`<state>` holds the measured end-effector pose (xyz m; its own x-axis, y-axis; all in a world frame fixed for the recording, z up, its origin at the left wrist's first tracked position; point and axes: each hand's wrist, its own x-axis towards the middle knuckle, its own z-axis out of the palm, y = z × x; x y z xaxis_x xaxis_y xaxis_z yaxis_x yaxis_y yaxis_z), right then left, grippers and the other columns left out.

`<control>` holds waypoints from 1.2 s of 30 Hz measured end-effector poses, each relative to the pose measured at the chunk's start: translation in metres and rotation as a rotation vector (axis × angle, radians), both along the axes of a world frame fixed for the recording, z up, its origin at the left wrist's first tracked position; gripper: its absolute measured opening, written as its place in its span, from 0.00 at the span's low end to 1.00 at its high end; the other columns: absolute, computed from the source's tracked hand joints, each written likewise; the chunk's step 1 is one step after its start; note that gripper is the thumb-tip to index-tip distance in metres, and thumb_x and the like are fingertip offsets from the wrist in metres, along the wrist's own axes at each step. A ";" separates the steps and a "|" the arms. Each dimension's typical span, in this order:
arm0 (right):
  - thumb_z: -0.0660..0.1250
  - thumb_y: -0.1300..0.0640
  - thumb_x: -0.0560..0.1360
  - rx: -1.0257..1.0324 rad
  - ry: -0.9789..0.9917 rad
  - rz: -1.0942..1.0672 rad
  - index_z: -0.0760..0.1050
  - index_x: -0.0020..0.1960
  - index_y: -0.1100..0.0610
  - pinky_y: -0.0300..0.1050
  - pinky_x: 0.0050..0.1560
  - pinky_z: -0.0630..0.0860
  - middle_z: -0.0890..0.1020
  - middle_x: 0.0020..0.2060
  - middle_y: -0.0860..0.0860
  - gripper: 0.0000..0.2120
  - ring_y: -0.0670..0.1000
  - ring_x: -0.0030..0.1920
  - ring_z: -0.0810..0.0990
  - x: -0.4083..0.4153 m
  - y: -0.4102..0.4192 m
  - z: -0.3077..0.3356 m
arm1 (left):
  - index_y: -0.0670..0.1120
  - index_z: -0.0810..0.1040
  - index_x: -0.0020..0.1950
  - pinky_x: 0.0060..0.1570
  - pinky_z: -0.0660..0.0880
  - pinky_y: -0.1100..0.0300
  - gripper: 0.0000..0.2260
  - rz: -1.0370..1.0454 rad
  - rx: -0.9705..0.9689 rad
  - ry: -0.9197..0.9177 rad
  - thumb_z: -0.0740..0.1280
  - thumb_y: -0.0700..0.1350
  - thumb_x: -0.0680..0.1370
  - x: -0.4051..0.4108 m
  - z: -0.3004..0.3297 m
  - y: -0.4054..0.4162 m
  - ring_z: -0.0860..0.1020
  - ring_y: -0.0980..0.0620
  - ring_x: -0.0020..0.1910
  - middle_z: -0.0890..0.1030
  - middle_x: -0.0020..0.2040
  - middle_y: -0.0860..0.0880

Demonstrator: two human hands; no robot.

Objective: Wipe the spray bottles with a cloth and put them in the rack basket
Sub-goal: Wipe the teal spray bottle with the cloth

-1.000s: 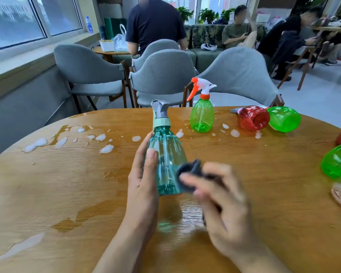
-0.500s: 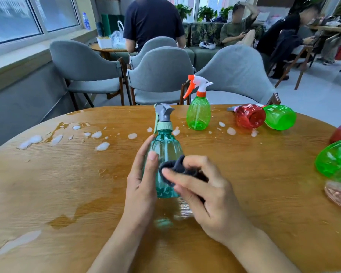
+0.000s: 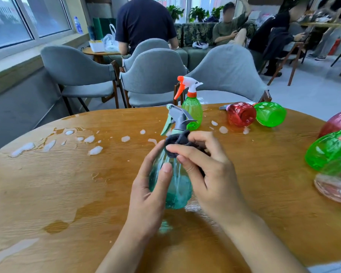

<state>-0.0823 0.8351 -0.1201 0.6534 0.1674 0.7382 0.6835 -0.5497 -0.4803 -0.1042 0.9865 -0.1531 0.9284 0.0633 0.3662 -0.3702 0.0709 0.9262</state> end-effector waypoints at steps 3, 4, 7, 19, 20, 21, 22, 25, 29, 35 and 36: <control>0.65 0.56 0.85 -0.022 -0.013 -0.017 0.84 0.64 0.53 0.51 0.60 0.78 0.77 0.60 0.51 0.12 0.53 0.60 0.78 0.002 -0.002 -0.004 | 0.54 0.76 0.76 0.63 0.79 0.61 0.22 0.006 -0.033 0.006 0.66 0.51 0.82 -0.001 0.000 -0.001 0.79 0.55 0.71 0.81 0.71 0.55; 0.65 0.56 0.85 -0.020 -0.016 -0.022 0.84 0.64 0.53 0.51 0.60 0.78 0.77 0.60 0.50 0.12 0.52 0.61 0.78 0.002 -0.004 -0.004 | 0.53 0.75 0.77 0.62 0.79 0.63 0.21 0.009 -0.037 0.008 0.65 0.50 0.82 -0.001 0.000 -0.001 0.79 0.55 0.71 0.82 0.70 0.56; 0.65 0.55 0.85 -0.016 -0.040 -0.045 0.84 0.65 0.52 0.48 0.59 0.79 0.78 0.60 0.49 0.13 0.50 0.61 0.79 0.000 -0.010 -0.005 | 0.53 0.76 0.76 0.60 0.79 0.65 0.21 0.027 -0.062 0.022 0.65 0.51 0.82 0.000 0.000 -0.003 0.79 0.57 0.70 0.81 0.71 0.56; 0.64 0.57 0.85 -0.060 -0.175 -0.132 0.86 0.59 0.58 0.44 0.58 0.77 0.81 0.57 0.56 0.12 0.56 0.54 0.80 0.004 -0.029 -0.012 | 0.59 0.77 0.75 0.66 0.78 0.58 0.20 0.012 -0.071 0.068 0.65 0.54 0.83 -0.006 -0.003 -0.020 0.79 0.54 0.71 0.81 0.71 0.56; 0.65 0.57 0.85 -0.052 -0.179 -0.132 0.86 0.59 0.58 0.44 0.58 0.77 0.81 0.56 0.56 0.12 0.56 0.54 0.80 0.003 -0.030 -0.012 | 0.59 0.77 0.74 0.64 0.79 0.60 0.20 0.002 -0.083 0.078 0.65 0.54 0.82 -0.006 -0.002 -0.021 0.80 0.54 0.70 0.82 0.70 0.56; 0.65 0.58 0.85 -0.044 -0.182 -0.135 0.86 0.59 0.59 0.44 0.58 0.77 0.82 0.56 0.56 0.12 0.56 0.54 0.80 0.004 -0.030 -0.012 | 0.59 0.77 0.74 0.62 0.80 0.60 0.20 -0.007 -0.094 0.087 0.65 0.54 0.82 -0.006 -0.001 -0.022 0.80 0.54 0.69 0.82 0.69 0.56; 0.65 0.58 0.85 -0.038 -0.185 -0.142 0.86 0.58 0.59 0.44 0.58 0.77 0.82 0.56 0.56 0.12 0.56 0.54 0.80 0.004 -0.031 -0.012 | 0.60 0.78 0.74 0.62 0.81 0.57 0.19 -0.014 -0.106 0.095 0.66 0.55 0.82 -0.006 -0.001 -0.023 0.81 0.53 0.69 0.83 0.69 0.55; 0.65 0.60 0.84 -0.071 -0.160 -0.167 0.86 0.58 0.59 0.42 0.58 0.76 0.81 0.56 0.55 0.10 0.54 0.56 0.79 0.009 -0.040 -0.014 | 0.64 0.78 0.72 0.67 0.79 0.40 0.21 -0.004 -0.138 0.115 0.67 0.62 0.79 -0.004 0.002 -0.021 0.81 0.47 0.69 0.82 0.70 0.51; 0.70 0.64 0.81 -0.242 -0.043 -0.169 0.85 0.59 0.56 0.42 0.59 0.73 0.80 0.59 0.50 0.09 0.50 0.57 0.74 0.013 -0.056 -0.017 | 0.66 0.78 0.71 0.70 0.75 0.35 0.23 0.015 -0.176 0.119 0.67 0.66 0.76 0.000 0.002 -0.013 0.79 0.46 0.72 0.80 0.73 0.51; 0.73 0.67 0.76 -0.179 -0.121 -0.107 0.84 0.56 0.58 0.42 0.60 0.75 0.83 0.54 0.50 0.10 0.53 0.55 0.80 0.006 -0.052 -0.003 | 0.68 0.79 0.70 0.66 0.80 0.41 0.17 -0.031 -0.059 0.114 0.67 0.59 0.81 -0.002 -0.003 -0.012 0.82 0.51 0.68 0.82 0.70 0.56; 0.74 0.68 0.75 -0.084 -0.058 -0.068 0.82 0.57 0.57 0.44 0.58 0.77 0.83 0.54 0.48 0.13 0.52 0.55 0.81 0.005 -0.047 -0.004 | 0.68 0.78 0.70 0.67 0.79 0.39 0.17 -0.035 -0.050 0.114 0.67 0.59 0.81 -0.003 -0.004 -0.013 0.81 0.51 0.68 0.82 0.70 0.56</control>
<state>-0.0768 0.7885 -0.1241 0.6216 0.1871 0.7606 0.6687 -0.6324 -0.3909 -0.1069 0.9738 -0.1566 0.9656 0.0454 0.2559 -0.2597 0.1288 0.9571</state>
